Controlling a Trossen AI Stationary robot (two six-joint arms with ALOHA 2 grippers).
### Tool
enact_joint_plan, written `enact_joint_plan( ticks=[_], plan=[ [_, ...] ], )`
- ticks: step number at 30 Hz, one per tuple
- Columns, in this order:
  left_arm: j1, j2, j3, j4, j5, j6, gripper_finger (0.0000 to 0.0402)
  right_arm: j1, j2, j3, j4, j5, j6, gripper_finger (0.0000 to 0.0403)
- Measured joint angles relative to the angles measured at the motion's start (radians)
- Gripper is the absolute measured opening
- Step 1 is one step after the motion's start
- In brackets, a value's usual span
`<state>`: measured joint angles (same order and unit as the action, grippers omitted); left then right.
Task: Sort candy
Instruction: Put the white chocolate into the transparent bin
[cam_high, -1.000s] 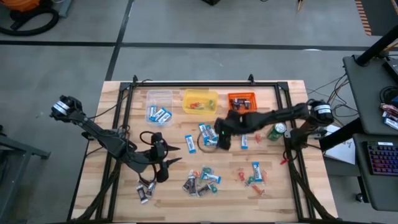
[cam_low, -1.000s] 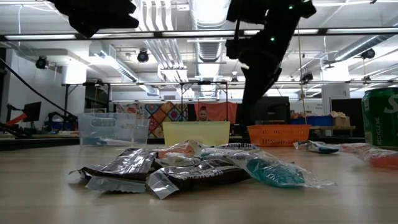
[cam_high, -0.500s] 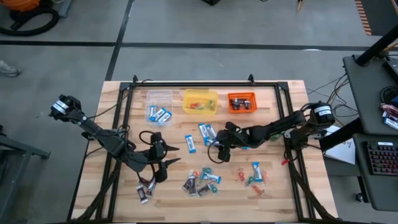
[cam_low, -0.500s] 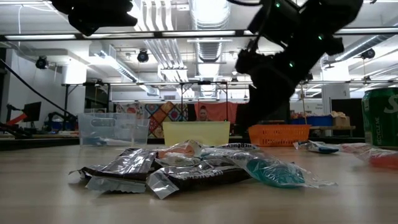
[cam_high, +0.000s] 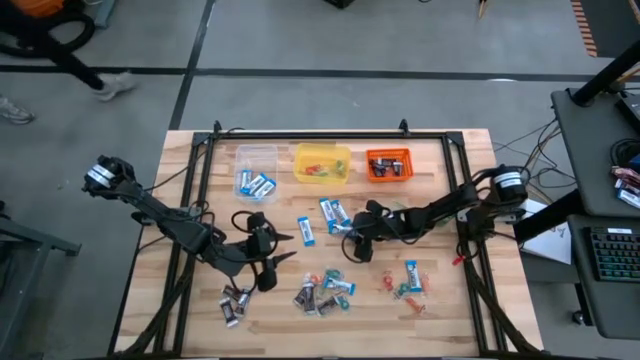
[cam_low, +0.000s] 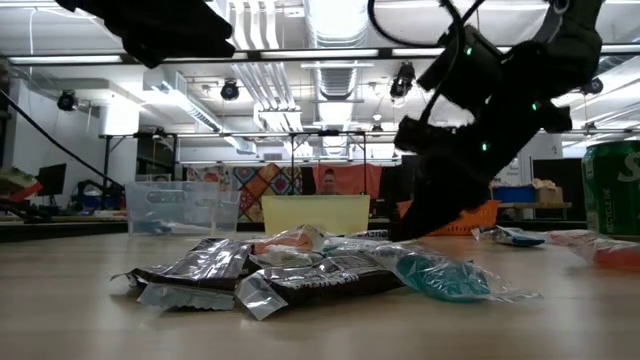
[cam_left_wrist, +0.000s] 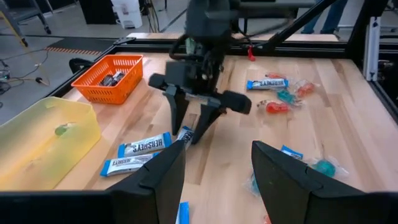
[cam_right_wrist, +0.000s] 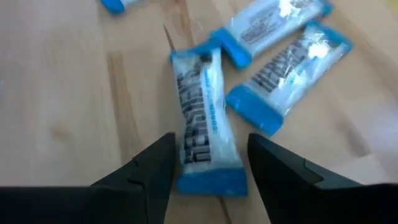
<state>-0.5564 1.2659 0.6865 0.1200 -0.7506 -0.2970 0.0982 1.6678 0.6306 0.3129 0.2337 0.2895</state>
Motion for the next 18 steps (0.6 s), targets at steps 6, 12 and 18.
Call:
enact_joint_plan(
  ticks=[6, 12, 18],
  plan=[
    [0.006, 0.005, -0.001, 0.008, 0.000, 0.000, 0.0168, 0.003, 0.072, 0.019, 0.005, 0.002, 0.001, 0.0158],
    [0.006, 0.005, -0.001, 0.008, 0.000, 0.000, 0.0168, 0.003, 0.051, 0.033, -0.002, -0.008, -0.015, 0.0074],
    [0.006, 0.005, -0.001, 0.010, 0.001, -0.004, 0.0168, 0.023, 0.006, 0.045, -0.014, -0.034, -0.041, 0.0031]
  ],
)
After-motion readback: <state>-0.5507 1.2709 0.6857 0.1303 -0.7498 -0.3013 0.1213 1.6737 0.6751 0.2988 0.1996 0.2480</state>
